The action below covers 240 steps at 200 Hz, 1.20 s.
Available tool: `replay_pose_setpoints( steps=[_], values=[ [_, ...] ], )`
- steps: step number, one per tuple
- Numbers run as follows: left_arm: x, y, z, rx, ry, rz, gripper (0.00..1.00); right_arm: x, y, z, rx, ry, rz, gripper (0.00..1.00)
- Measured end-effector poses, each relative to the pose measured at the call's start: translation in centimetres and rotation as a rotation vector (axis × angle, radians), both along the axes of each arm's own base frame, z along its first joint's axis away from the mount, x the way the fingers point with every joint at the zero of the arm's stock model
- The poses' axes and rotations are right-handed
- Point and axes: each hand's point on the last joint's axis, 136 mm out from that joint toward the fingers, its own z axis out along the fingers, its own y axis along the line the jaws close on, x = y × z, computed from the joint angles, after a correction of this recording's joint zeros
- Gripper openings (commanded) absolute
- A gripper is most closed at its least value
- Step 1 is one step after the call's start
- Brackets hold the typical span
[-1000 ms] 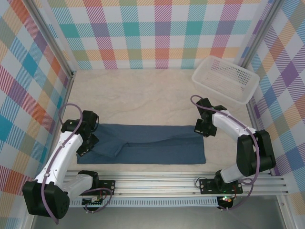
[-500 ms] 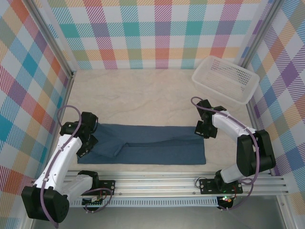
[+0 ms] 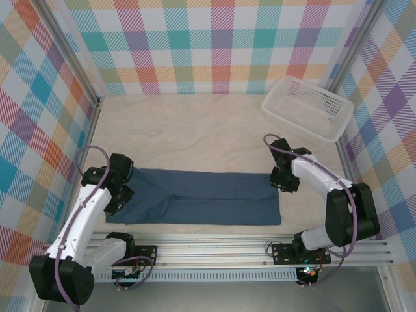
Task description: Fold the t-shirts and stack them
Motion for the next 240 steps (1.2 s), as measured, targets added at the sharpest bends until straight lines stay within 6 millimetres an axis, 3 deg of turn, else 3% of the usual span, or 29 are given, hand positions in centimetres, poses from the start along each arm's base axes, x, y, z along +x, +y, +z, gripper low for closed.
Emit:
replay_pose_setpoints(
  steps=[31,51,71,86,99,113,134,180,205,240],
  values=[
    [3.0,-0.6,2.3,-0.024,-0.073,0.002,0.32,1.5,1.9,0.9,0.062,-0.056,0.036,0.19],
    [6.0,-1.4,2.1,-0.055,-0.100,-0.001,0.30,2.1,4.1,0.8,0.155,-0.075,0.064,0.21],
    [7.7,-2.3,0.6,-0.102,-0.068,0.001,0.27,2.4,5.5,0.4,0.226,-0.065,0.066,0.22],
    [10.7,-3.4,-0.8,-0.149,-0.052,0.011,0.26,2.5,6.3,-0.9,0.262,-0.030,0.054,0.24],
    [13.4,-4.0,-3.6,-0.172,-0.018,0.013,0.26,2.2,6.5,-2.4,0.267,0.020,0.035,0.26],
    [14.6,-3.8,-6.2,-0.182,0.031,0.023,0.25,1.7,6.0,-3.9,0.257,0.075,0.006,0.30],
    [14.6,-2.6,-8.5,-0.184,0.096,0.049,0.24,1.8,5.3,-4.2,0.265,0.092,-0.040,0.36],
    [12.3,-0.7,-9.7,-0.172,0.143,0.080,0.25,1.2,4.2,-4.1,0.237,0.107,-0.053,0.46],
    [10.6,0.2,-9.1,-0.174,0.155,0.102,0.25,0.4,3.7,-4.1,0.213,0.121,-0.040,0.47],
    [10.9,0.8,-7.1,-0.184,0.090,0.104,0.27,0.1,3.5,-3.0,0.193,0.096,0.006,0.41]
  ],
)
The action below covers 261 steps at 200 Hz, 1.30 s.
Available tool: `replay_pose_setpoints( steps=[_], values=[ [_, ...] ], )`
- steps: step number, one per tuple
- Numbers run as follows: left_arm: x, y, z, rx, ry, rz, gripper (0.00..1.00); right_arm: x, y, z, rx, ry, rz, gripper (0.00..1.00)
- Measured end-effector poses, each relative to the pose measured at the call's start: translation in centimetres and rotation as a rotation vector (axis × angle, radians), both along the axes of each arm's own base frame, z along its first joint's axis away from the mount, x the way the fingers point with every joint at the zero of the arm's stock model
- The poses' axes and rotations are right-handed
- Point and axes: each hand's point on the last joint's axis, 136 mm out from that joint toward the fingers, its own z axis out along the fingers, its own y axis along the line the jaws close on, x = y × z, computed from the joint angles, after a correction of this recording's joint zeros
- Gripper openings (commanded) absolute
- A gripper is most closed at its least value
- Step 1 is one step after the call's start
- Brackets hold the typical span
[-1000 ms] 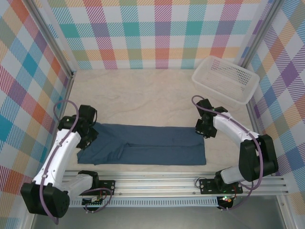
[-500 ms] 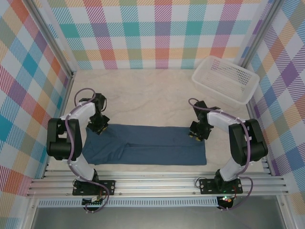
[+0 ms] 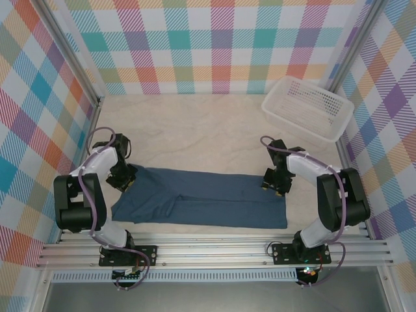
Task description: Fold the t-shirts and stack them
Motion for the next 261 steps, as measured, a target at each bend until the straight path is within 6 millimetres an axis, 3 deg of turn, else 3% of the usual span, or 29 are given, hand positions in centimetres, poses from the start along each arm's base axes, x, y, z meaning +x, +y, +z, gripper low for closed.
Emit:
replay_pose_setpoints(
  steps=[41,70,83,101,148,186,209,227,244,261],
  values=[
    [3.4,-3.3,1.4,-0.099,-0.091,-0.070,0.28,1.1,2.0,1.9,0.063,-0.084,0.066,0.34],
    [4.4,-7.1,-0.9,-0.164,-0.054,-0.133,0.28,1.2,3.1,-0.1,0.098,-0.009,0.050,0.34],
    [4.2,-8.0,-2.1,-0.183,-0.016,-0.142,0.27,1.1,3.2,-1.4,0.090,0.052,0.034,0.33],
    [4.3,-8.8,-3.3,-0.202,0.016,-0.153,0.26,2.2,3.1,-1.3,0.087,0.093,0.001,0.31],
    [6.1,-11.2,-3.6,-0.236,0.005,-0.186,0.25,7.3,0.1,-1.3,0.084,0.106,-0.121,0.31],
    [9.7,-14.6,-3.5,-0.270,-0.036,-0.248,0.25,11.0,-3.5,-1.2,0.087,0.075,-0.195,0.28],
    [11.5,-15.3,-3.1,-0.275,-0.072,-0.263,0.32,12.8,-4.4,-0.9,0.068,0.037,-0.181,0.28],
    [12.1,-14.6,-2.3,-0.225,-0.098,-0.286,0.37,13.3,-4.7,-0.8,0.045,0.009,-0.151,0.31],
    [11.8,-13.9,-0.6,-0.180,-0.124,-0.303,0.37,13.6,-4.5,-0.2,0.022,-0.034,-0.113,0.32],
    [10.6,-13.2,2.1,-0.155,-0.178,-0.331,0.37,13.4,-3.4,1.6,0.010,-0.096,-0.058,0.36]
  ],
)
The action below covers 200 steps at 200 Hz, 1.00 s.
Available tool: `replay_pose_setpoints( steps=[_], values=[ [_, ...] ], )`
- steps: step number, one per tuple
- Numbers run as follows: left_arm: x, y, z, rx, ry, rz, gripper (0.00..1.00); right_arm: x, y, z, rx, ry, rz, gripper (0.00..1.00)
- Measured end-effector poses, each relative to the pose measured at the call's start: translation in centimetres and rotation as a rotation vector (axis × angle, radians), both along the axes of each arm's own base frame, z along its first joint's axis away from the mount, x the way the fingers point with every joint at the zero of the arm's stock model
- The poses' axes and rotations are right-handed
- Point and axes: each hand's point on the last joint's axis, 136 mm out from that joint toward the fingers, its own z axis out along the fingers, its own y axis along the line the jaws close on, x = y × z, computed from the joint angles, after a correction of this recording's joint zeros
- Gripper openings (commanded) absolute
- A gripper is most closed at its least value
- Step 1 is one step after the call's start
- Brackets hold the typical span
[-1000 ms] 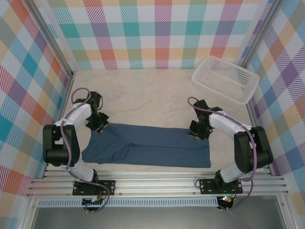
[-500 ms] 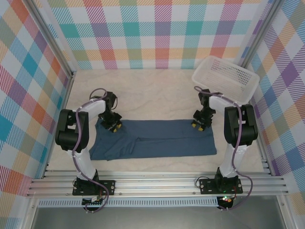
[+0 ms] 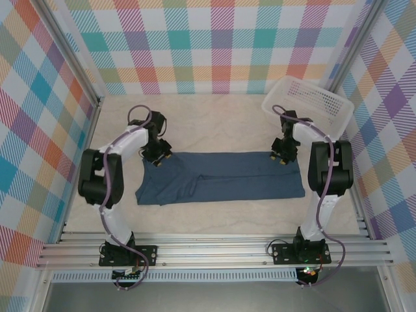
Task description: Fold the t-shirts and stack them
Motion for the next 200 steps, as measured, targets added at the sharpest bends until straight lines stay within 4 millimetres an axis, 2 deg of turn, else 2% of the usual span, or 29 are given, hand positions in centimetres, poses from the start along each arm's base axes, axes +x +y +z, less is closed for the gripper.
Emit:
replay_pose_setpoints(
  steps=[8,21,44,65,93,122,200],
  values=[
    [-1.0,0.4,1.0,0.004,-0.026,-0.015,0.37,-0.1,0.9,1.2,0.003,-0.040,0.032,0.37],
    [-2.7,1.0,1.4,0.006,-0.034,-0.036,0.36,-0.4,2.8,3.1,0.029,-0.104,0.087,0.39],
    [-5.6,1.9,-0.8,0.017,0.029,-0.094,0.37,-0.9,7.2,5.0,0.149,-0.183,0.185,0.40],
    [-7.1,3.0,-3.0,0.024,0.086,-0.133,0.37,-1.7,10.8,4.4,0.285,-0.180,0.252,0.40],
    [-6.9,3.4,-3.4,0.025,0.069,-0.174,0.36,-2.7,13.6,2.7,0.405,-0.107,0.288,0.40],
    [-6.6,3.4,-3.8,0.030,0.053,-0.200,0.36,-3.4,14.8,1.3,0.467,-0.045,0.268,0.40],
    [-5.7,3.4,-5.4,0.042,0.040,-0.213,0.28,-4.5,14.8,0.2,0.485,0.004,0.244,0.39]
  ],
)
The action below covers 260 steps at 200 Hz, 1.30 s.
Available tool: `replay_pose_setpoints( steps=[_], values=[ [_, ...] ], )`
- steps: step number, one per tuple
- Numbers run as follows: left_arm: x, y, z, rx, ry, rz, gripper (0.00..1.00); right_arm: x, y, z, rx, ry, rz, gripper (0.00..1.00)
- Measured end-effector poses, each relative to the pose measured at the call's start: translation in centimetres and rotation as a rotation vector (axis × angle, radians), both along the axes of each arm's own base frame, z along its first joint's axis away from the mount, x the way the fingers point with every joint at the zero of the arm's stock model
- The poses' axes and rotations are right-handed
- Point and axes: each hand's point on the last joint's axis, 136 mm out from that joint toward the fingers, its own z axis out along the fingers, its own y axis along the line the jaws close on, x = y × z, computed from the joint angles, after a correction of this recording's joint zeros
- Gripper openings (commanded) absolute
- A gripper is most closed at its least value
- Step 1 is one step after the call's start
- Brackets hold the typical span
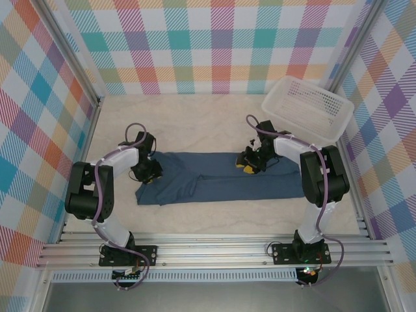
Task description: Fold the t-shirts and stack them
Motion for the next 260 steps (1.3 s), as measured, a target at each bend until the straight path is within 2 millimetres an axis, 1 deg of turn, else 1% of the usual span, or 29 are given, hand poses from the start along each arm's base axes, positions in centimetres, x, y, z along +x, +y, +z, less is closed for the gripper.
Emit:
replay_pose_setpoints(
  steps=[31,68,79,110,140,156,200,237,260],
  values=[
    [0.1,0.1,-0.3,0.007,0.003,-0.013,0.24,-0.3,-0.1,-0.3,-0.002,0.009,0.000,0.38],
    [0.4,0.0,-0.2,0.007,-0.009,-0.015,0.13,-0.6,-0.2,-0.5,-0.006,0.017,0.000,0.37],
    [0.6,0.0,0.0,0.007,-0.013,-0.017,0.10,-0.6,-0.2,-0.5,-0.006,0.018,0.000,0.37],
    [0.9,0.0,0.3,0.005,-0.023,-0.015,0.07,-0.6,-0.2,-0.5,-0.006,0.018,0.000,0.37],
    [0.6,-0.1,1.2,-0.001,-0.031,-0.010,0.00,-0.6,-0.2,-0.6,-0.006,0.019,0.000,0.35],
    [0.5,-0.2,1.9,-0.011,-0.043,-0.007,0.00,-0.7,-0.1,-0.8,-0.008,0.024,0.002,0.35],
    [-0.9,-0.8,3.7,-0.063,-0.032,0.036,0.00,-0.8,-0.2,-1.5,-0.018,0.050,0.003,0.35],
    [-1.9,-1.3,4.1,-0.104,0.002,0.078,0.00,-0.9,-0.3,-2.1,-0.031,0.072,0.003,0.34],
    [-2.3,-1.2,4.2,-0.097,0.017,0.088,0.07,-0.9,-0.2,-2.1,-0.033,0.078,0.004,0.34]
  ],
)
